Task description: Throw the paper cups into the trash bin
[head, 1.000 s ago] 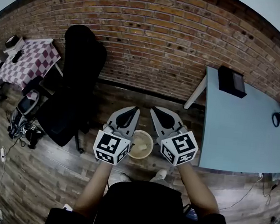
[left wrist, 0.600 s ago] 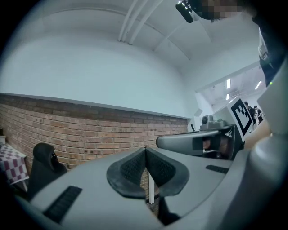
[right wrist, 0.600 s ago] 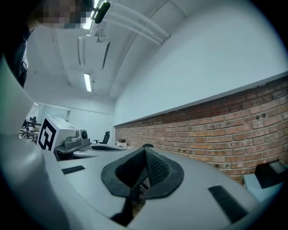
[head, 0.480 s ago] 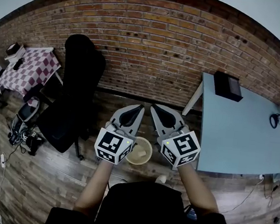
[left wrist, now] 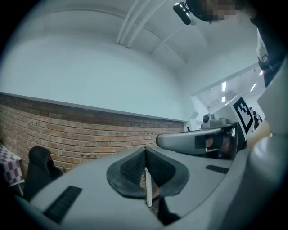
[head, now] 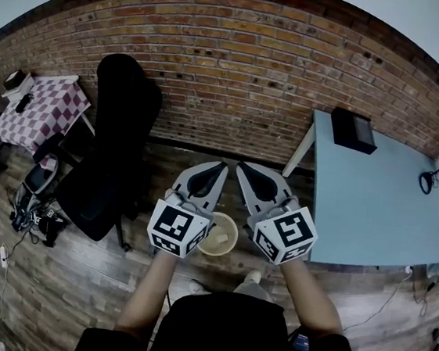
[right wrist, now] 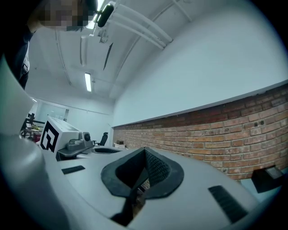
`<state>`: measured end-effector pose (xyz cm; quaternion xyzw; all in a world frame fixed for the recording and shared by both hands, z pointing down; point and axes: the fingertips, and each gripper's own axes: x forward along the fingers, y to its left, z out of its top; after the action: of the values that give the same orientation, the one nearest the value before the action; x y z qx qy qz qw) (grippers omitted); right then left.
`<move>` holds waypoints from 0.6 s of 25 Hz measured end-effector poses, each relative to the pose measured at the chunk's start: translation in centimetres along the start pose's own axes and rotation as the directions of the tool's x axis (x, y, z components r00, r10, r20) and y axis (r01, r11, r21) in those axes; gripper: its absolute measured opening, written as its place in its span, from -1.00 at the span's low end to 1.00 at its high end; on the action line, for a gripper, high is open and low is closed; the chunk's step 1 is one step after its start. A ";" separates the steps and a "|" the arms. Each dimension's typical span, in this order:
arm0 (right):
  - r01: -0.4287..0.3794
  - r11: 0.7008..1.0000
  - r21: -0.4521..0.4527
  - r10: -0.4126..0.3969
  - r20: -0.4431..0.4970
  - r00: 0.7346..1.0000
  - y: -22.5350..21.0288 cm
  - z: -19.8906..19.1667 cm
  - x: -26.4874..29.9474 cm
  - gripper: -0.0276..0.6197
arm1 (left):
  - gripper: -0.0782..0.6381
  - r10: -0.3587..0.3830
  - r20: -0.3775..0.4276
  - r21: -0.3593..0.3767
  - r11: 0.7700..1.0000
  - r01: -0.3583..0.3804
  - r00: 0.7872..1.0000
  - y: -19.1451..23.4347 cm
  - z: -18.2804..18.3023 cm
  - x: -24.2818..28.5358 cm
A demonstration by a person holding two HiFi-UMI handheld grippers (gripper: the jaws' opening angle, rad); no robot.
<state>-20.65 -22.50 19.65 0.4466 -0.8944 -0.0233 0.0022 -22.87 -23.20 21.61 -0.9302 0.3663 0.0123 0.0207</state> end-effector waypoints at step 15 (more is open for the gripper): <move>0.009 0.999 0.030 -0.009 0.008 1.000 1.7 -0.6 -1.3 -0.91 | -0.78 0.017 0.006 -0.022 1.000 -0.017 1.000 -0.6 -0.2 -2.0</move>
<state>-21.23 -20.41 20.35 0.4505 -0.8927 -0.0116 -0.0084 -23.92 -21.36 21.93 -0.9272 0.3738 0.0193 0.0117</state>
